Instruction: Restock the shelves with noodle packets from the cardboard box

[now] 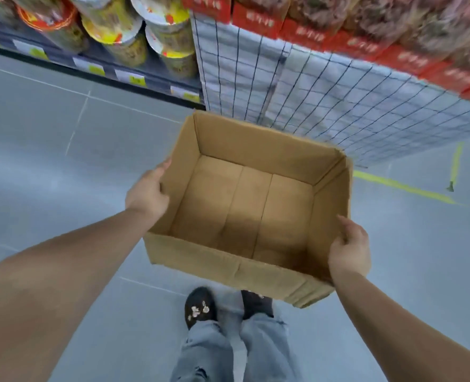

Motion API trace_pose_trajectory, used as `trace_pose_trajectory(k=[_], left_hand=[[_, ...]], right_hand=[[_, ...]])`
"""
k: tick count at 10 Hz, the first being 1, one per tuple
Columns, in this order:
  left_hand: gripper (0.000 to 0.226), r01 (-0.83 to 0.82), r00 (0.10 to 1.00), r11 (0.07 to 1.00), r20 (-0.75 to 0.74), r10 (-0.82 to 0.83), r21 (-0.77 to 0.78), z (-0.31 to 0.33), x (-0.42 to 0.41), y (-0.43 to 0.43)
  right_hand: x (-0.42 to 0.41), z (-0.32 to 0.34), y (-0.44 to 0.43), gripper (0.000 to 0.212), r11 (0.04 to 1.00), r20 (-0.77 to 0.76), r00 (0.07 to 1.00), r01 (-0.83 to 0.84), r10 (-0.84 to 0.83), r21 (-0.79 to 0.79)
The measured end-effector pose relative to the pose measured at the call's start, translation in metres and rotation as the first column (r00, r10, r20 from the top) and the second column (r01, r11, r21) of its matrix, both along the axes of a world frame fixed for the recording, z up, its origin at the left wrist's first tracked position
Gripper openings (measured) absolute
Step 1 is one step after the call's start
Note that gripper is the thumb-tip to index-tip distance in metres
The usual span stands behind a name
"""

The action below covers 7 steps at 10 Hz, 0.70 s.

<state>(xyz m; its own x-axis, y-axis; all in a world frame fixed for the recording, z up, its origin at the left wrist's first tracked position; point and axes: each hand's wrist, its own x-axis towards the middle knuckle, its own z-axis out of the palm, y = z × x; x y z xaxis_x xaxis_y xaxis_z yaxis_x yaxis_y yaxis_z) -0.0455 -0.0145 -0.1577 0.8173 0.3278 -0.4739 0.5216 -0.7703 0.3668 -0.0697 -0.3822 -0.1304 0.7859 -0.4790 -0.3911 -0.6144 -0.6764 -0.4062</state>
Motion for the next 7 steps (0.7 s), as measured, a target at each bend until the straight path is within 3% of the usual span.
trace_pose_trajectory(k=[2, 3, 4, 5, 6, 7], left_hand=[[0.073, -0.015, 0.996, 1.0, 0.084, 0.015, 0.002, -0.112, 0.008, -0.039], [0.071, -0.04, 0.992, 0.998, 0.116, 0.046, -0.049, -0.141, 0.015, -0.044], [0.069, -0.036, 0.994, 0.995, 0.103, 0.045, -0.094, -0.152, 0.024, -0.046], [0.071, 0.069, 0.994, 0.99, -0.077, -0.079, -0.121, -0.149, 0.024, -0.044], [0.066, 0.158, 0.98, 0.978, -0.102, -0.173, -0.137, -0.128, 0.021, -0.042], [0.06, 0.056, 0.995, 0.985, -0.078, -0.07, -0.166, -0.087, 0.022, -0.041]], right_hand=[[0.019, -0.112, -0.038, 0.043, 0.999, 0.06, 0.997, 0.043, -0.041, -0.033], [0.034, -0.137, -0.047, 0.037, 0.998, 0.082, 0.997, 0.009, -0.005, -0.057], [0.049, -0.147, -0.048, 0.041, 0.997, 0.058, 0.997, -0.037, 0.041, -0.067], [0.056, -0.142, -0.046, 0.055, 0.999, -0.062, 0.998, -0.014, 0.013, -0.031], [0.055, -0.121, -0.027, 0.055, 0.994, -0.049, 0.993, -0.102, 0.104, 0.045], [0.049, -0.088, 0.005, 0.043, 0.95, -0.001, 0.955, -0.295, 0.297, 0.104]])
